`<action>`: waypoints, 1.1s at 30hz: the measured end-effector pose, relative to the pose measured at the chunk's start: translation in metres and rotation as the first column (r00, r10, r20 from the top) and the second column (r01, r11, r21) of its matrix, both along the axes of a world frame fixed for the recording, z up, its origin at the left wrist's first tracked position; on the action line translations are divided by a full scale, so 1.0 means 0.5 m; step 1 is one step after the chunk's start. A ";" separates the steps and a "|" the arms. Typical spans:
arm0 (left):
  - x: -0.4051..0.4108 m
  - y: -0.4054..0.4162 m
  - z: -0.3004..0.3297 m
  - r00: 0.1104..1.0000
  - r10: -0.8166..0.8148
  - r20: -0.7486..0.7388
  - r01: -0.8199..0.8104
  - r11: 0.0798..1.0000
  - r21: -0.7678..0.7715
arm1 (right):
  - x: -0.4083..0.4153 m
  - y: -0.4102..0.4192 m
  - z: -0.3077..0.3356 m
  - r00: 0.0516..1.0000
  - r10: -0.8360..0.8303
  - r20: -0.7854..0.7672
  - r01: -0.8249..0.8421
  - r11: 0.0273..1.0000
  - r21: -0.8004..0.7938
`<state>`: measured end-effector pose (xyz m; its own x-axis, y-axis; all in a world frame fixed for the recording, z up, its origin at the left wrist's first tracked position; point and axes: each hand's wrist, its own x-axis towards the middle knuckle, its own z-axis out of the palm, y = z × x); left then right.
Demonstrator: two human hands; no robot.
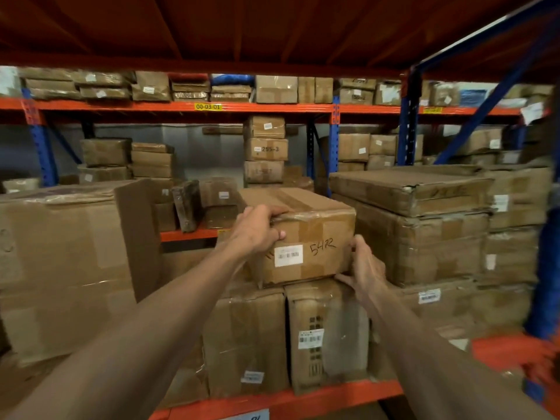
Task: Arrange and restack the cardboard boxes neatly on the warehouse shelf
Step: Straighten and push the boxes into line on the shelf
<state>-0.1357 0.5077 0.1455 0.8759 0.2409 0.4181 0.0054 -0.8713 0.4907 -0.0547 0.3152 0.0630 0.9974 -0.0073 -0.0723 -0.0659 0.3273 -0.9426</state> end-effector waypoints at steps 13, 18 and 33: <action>0.007 -0.107 -0.009 0.976 -0.214 0.049 0.212 0.976 0.047 | -0.053 -0.172 0.030 0.984 -0.125 0.128 0.175 0.828 -0.533; -0.006 -0.110 -0.008 0.974 -0.221 0.042 0.220 0.975 0.040 | -0.048 -0.150 0.110 0.811 0.082 0.580 0.477 0.481 -0.735; -0.109 -0.042 -0.098 0.999 -0.030 0.045 0.040 0.965 -0.259 | -0.047 -0.072 0.216 0.716 0.491 0.496 0.533 0.075 -0.843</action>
<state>-0.1903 0.4866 0.0966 0.8695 0.3153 0.3802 -0.0470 -0.7134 0.6991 -0.0780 0.2790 0.1710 0.7427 0.4266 0.5160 0.5526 -0.8258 -0.1125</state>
